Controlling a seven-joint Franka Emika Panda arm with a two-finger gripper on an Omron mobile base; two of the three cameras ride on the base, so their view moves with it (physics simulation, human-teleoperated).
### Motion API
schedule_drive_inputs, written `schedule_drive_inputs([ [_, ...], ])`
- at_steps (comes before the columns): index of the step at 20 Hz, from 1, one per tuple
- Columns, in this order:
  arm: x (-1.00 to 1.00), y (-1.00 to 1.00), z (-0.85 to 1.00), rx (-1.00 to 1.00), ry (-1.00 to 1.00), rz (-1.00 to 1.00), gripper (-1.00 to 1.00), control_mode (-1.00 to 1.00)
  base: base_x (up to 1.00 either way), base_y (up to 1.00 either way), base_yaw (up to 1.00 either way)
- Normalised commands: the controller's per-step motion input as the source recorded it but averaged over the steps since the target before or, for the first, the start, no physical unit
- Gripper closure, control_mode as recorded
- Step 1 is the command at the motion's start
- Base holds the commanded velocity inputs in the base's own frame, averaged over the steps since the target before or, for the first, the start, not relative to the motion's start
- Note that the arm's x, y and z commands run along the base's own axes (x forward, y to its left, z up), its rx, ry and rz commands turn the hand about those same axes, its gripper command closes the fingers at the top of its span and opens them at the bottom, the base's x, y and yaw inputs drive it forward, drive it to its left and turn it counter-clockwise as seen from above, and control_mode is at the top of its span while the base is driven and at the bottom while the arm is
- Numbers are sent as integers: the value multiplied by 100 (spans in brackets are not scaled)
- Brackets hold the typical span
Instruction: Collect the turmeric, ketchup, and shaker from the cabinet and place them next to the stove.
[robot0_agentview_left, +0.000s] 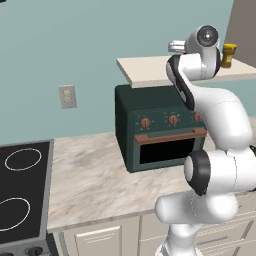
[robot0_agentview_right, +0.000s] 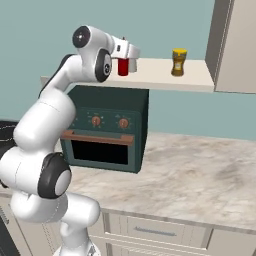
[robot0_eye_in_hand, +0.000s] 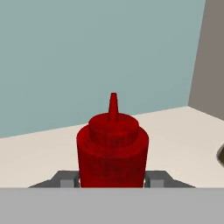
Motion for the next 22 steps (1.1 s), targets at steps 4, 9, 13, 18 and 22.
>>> schedule_drive_inputs([
  [4,-44,0,0,0,-8,2,100,-100,0,0,0],
  [9,-63,18,0,0,-7,10,100,-100,0,0,0],
  [13,-76,50,-1,-3,-4,21,100,-100,0,0,0],
  [18,-73,65,-13,-6,0,33,100,-100,0,0,0],
  [22,-69,87,-23,-9,0,30,100,-100,0,0,0],
])
